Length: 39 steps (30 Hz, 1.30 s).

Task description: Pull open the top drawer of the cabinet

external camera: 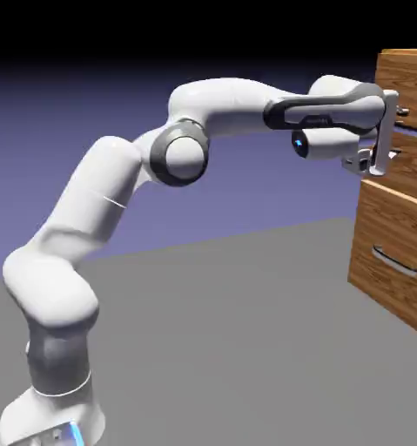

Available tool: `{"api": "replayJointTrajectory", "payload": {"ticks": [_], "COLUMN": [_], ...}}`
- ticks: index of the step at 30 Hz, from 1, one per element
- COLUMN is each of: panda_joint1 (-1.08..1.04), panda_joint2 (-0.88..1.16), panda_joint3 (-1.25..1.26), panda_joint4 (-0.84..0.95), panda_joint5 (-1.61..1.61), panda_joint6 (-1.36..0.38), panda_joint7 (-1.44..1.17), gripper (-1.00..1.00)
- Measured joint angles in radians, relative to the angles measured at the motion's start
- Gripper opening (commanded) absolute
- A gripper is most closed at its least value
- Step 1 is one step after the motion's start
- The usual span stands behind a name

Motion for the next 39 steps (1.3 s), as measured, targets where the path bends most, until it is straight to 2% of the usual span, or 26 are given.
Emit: {"api": "replayJointTrajectory", "payload": {"ticks": [27, 28, 30, 35, 39], "panda_joint1": [-0.276, -0.279, -0.279, -0.256, -0.275], "panda_joint2": [0.224, 0.227, 0.227, 0.177, 0.13], "panda_joint3": [0.294, 0.298, 0.298, 0.263, 0.328], "panda_joint4": [0.249, 0.252, 0.252, 0.211, 0.157], "panda_joint5": [1.009, 1.023, 1.023, 0.831, 0.656], "panda_joint6": [0.024, 0.024, 0.024, 0.027, 0.003], "panda_joint7": [-1.174, -1.19, -1.19, -0.974, -0.846], "gripper": [0.0, -1.0, -1.0, -1.0, -1.0]}}
